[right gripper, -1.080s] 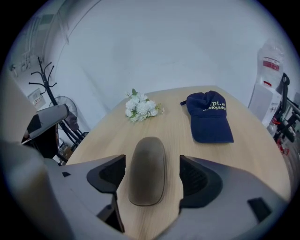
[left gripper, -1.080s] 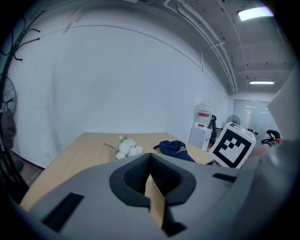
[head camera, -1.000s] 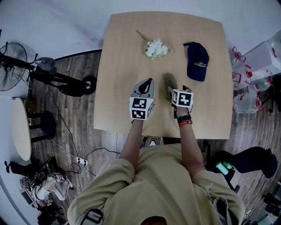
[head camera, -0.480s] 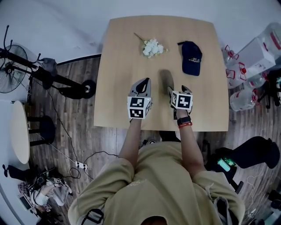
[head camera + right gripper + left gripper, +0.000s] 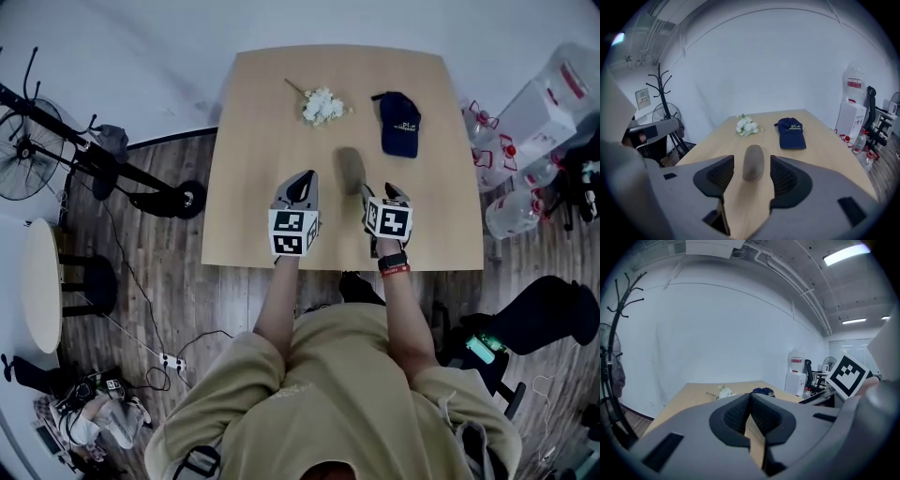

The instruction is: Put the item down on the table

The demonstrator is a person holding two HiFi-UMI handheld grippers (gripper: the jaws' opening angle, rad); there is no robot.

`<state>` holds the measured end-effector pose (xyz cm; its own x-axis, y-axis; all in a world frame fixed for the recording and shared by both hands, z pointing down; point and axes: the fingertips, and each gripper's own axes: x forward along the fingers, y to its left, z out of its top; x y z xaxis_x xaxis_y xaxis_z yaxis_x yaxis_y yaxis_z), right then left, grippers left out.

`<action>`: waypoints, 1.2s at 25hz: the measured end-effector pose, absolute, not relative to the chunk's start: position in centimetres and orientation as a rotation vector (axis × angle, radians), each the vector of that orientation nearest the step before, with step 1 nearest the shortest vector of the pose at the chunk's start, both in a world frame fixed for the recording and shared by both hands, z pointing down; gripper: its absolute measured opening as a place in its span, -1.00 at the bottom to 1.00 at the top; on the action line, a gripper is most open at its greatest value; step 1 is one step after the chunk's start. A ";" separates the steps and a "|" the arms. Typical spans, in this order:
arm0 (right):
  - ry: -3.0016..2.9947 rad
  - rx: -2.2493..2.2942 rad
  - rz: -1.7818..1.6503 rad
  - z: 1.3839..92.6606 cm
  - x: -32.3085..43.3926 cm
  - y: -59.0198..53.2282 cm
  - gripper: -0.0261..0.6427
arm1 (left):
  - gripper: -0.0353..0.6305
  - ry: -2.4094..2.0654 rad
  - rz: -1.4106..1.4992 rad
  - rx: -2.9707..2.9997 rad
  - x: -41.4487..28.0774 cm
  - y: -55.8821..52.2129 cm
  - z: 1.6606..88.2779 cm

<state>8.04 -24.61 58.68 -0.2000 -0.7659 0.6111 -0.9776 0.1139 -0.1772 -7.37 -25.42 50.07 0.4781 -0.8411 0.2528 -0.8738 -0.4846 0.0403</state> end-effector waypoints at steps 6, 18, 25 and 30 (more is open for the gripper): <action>-2.074 1.731 0.747 56.6 8.1 -21.8 -0.26 | -0.82 -1.499 0.282 2.575 -7.4 -22.7 49.1; -2.137 1.787 0.679 53.3 7.9 -18.5 -0.44 | -0.82 -1.518 0.273 2.594 -7.9 -19.0 47.8; -2.171 1.871 0.572 50.4 7.9 -18.0 -0.55 | -0.82 -1.528 0.258 2.623 -8.5 -18.3 46.4; -2.203 1.903 0.509 49.0 7.8 -18.1 -0.60 | -0.82 -1.554 0.207 2.632 -9.0 -18.4 44.7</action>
